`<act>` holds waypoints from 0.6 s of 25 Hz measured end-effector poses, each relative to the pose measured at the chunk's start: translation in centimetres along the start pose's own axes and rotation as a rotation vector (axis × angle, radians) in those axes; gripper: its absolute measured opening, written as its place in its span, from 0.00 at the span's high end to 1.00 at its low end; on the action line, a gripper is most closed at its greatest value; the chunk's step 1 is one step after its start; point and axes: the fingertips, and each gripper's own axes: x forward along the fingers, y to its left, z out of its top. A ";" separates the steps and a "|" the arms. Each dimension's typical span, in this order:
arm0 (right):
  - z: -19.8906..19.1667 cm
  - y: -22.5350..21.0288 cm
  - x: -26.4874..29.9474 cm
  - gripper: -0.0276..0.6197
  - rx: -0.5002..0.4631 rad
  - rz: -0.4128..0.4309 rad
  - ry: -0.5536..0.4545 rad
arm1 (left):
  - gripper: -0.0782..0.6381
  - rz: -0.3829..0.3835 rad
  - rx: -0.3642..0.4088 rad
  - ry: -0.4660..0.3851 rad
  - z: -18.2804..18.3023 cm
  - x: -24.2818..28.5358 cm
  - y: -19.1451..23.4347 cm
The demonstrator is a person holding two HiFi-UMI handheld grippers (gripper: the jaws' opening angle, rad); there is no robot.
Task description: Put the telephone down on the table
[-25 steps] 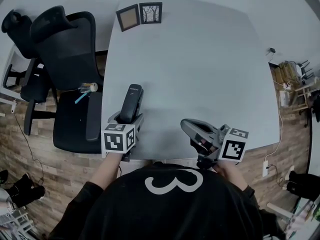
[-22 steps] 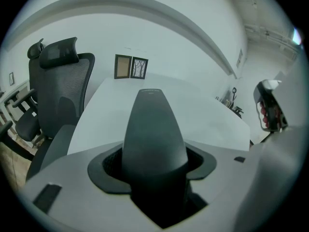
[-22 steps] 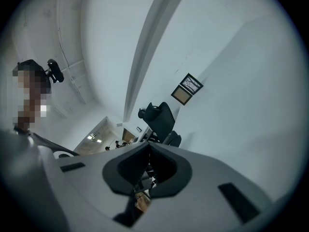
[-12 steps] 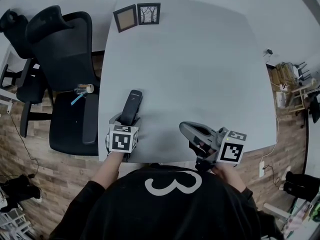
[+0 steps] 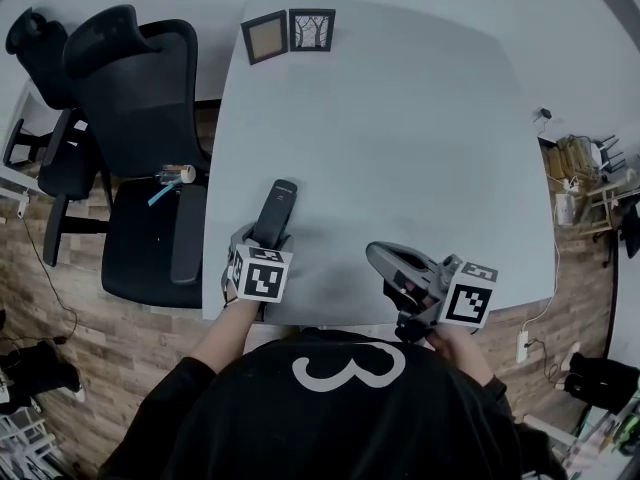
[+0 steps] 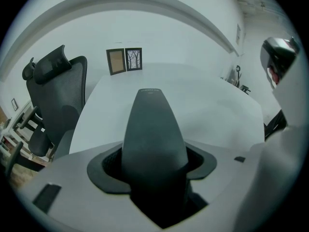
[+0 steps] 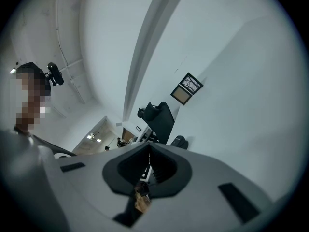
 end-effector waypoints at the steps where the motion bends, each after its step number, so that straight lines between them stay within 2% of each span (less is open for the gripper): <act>1: -0.2 0.0 0.2 0.94 0.001 0.002 0.002 | 0.48 -0.002 0.001 0.000 -0.1 0.0 0.0; 5: -0.6 0.2 0.6 0.94 0.006 0.010 0.017 | 0.48 -0.007 0.012 -0.007 0.1 0.0 0.1; 10: -1.5 0.7 1.0 0.94 0.010 0.016 0.039 | 0.35 -0.038 0.011 -0.056 0.5 -0.2 0.1; 15: -2.6 1.9 1.4 0.94 0.004 0.020 0.047 | 0.33 -0.058 0.020 -0.135 1.3 -2.4 0.1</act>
